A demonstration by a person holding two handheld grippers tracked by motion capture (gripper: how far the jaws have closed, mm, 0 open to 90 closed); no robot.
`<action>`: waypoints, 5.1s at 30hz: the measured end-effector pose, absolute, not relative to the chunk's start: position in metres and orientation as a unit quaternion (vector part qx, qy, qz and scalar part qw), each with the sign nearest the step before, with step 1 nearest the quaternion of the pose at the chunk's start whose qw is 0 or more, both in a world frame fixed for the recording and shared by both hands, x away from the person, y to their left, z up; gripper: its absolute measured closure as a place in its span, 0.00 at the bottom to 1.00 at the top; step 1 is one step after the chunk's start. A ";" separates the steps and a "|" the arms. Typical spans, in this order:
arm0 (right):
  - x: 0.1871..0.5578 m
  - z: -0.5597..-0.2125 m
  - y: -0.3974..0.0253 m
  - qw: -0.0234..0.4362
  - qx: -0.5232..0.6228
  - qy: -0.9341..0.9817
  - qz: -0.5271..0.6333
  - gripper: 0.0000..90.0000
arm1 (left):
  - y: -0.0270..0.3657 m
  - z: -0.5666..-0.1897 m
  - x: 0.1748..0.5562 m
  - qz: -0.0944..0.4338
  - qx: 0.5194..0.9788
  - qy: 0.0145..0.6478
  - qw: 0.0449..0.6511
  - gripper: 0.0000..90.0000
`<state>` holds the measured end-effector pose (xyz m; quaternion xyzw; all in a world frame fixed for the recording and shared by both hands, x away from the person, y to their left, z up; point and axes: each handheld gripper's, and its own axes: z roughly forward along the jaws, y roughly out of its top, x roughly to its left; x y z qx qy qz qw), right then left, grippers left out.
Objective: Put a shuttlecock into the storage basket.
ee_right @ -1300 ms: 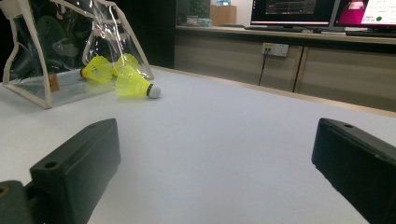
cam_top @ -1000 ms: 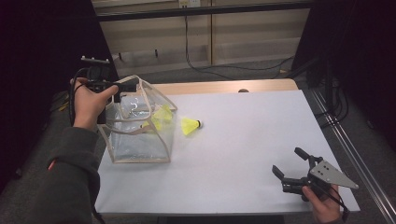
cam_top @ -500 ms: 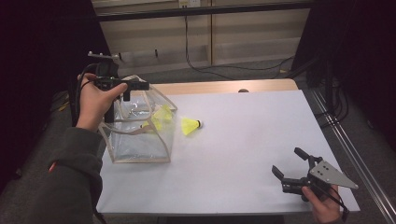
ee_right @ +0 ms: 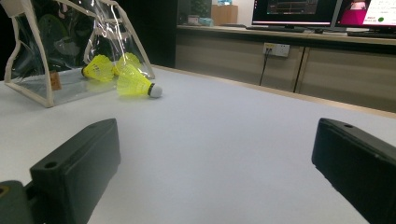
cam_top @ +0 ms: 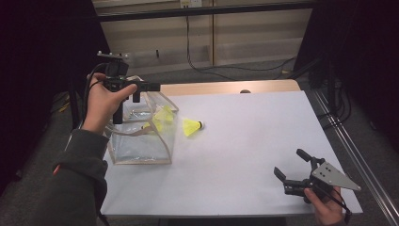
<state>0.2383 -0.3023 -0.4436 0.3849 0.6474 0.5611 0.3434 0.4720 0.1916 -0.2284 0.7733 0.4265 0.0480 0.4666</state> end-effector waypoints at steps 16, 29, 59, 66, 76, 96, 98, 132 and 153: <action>0.238 -0.444 -0.303 0.343 0.386 0.646 0.562 0.01 | 0.154 -0.226 0.465 0.041 0.786 0.397 0.472 0.28; 0.238 -0.443 -0.302 0.344 0.385 0.645 0.563 0.01 | 0.136 -0.233 0.461 0.045 0.792 0.387 0.471 0.17; 0.238 -0.443 -0.302 0.343 0.382 0.648 0.563 0.01 | 0.098 -0.261 0.459 0.029 0.804 0.381 0.456 0.11; 0.238 -0.443 -0.301 0.342 0.381 0.648 0.564 0.01 | 0.090 -0.268 0.459 0.028 0.805 0.381 0.454 0.09; 0.239 -0.443 -0.301 0.342 0.381 0.648 0.564 0.01 | 0.084 -0.277 0.461 0.033 0.803 0.386 0.452 0.05; 0.239 -0.443 -0.301 0.343 0.379 0.647 0.565 0.01 | 0.068 -0.296 0.469 0.040 0.803 0.400 0.440 0.02; 0.239 -0.443 -0.301 0.342 0.380 0.647 0.566 0.01 | 0.067 -0.299 0.469 0.038 0.802 0.402 0.439 0.02; 0.239 -0.443 -0.300 0.341 0.378 0.649 0.565 0.01 | 0.059 -0.334 0.477 0.043 0.804 0.424 0.414 0.02; 0.239 -0.443 -0.300 0.340 0.378 0.650 0.565 0.01 | 0.055 -0.349 0.483 0.053 0.814 0.423 0.395 0.03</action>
